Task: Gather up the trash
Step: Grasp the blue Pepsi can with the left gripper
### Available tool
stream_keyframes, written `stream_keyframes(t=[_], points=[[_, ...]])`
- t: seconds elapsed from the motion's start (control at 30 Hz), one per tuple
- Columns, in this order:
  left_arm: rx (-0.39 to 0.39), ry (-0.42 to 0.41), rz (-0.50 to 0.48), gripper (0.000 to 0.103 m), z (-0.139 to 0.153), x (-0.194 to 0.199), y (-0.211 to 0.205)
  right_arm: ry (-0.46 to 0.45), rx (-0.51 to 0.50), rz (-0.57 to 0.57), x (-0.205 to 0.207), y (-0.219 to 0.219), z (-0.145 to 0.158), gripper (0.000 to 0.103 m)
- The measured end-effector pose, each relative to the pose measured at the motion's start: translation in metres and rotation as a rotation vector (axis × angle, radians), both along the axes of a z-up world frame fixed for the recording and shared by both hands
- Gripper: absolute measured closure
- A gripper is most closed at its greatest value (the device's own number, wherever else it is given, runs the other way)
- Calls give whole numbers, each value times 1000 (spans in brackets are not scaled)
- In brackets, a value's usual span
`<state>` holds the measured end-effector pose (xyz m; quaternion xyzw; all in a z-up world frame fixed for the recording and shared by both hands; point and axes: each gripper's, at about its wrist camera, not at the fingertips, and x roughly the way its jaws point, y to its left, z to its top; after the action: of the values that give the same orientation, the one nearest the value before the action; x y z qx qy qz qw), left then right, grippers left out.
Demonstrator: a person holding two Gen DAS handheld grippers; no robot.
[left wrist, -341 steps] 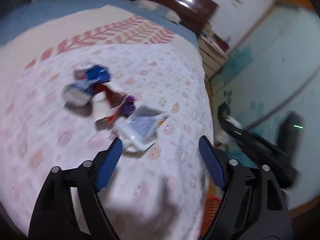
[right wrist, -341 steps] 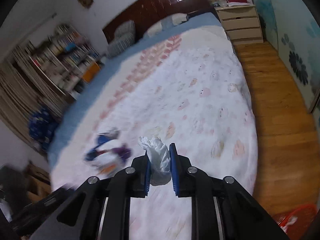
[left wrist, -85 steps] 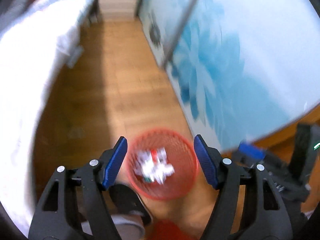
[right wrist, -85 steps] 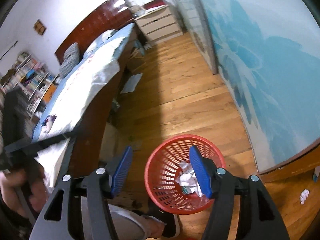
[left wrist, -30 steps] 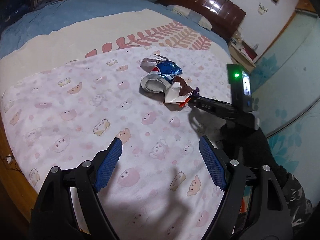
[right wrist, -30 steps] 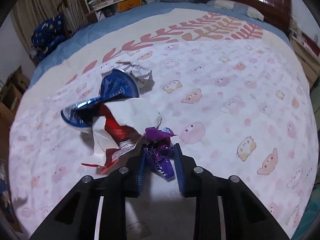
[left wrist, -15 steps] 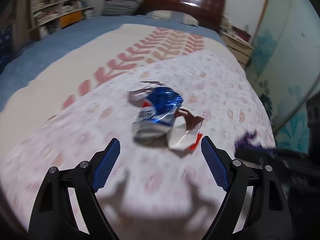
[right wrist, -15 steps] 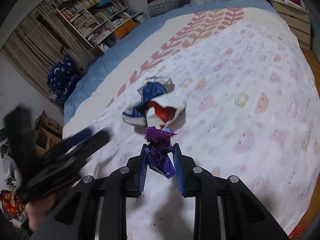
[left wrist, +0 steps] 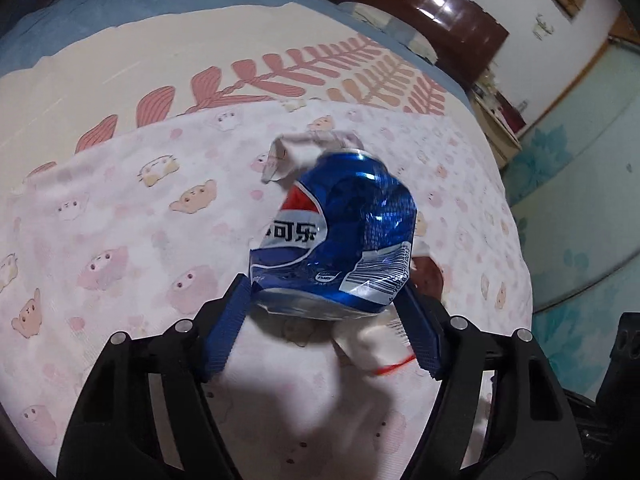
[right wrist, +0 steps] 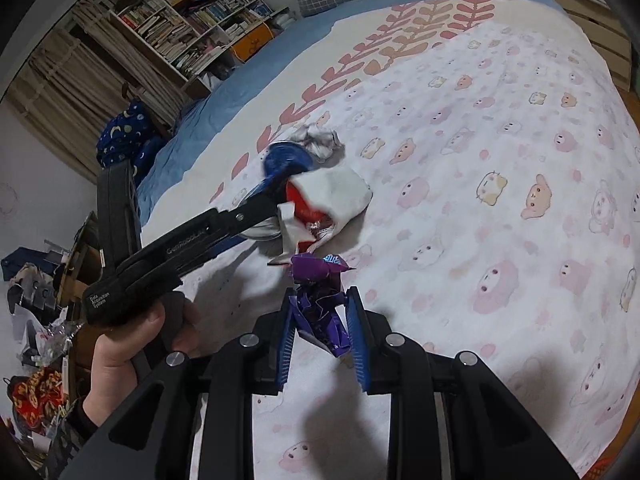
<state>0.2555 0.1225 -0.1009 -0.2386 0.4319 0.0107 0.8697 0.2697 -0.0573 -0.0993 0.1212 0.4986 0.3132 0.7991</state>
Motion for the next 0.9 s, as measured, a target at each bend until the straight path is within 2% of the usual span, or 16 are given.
stream_keyframes(t=[0.23,0.43,0.63,0.7,0.83,0.87,0.9], points=[[41,-23,22,34,9,-7,-3,7,14,-10,1,-3,1,77],[90,-59,-7,37,36,-22,-12,-8,14,-26,-2,-11,7,77],[112,-119,-2,40,74,-59,-24,-44,20,-41,-16,-22,18,77],[113,-154,4,47,89,-77,-31,-63,29,-44,-27,-29,25,77],[144,-181,2,50,108,-105,-45,-79,32,-40,-53,-44,31,77],[146,-186,0,65,112,-113,-49,-78,39,-45,-61,-49,33,77],[156,-181,-4,89,115,-120,-53,-83,44,-47,-70,-54,35,77]])
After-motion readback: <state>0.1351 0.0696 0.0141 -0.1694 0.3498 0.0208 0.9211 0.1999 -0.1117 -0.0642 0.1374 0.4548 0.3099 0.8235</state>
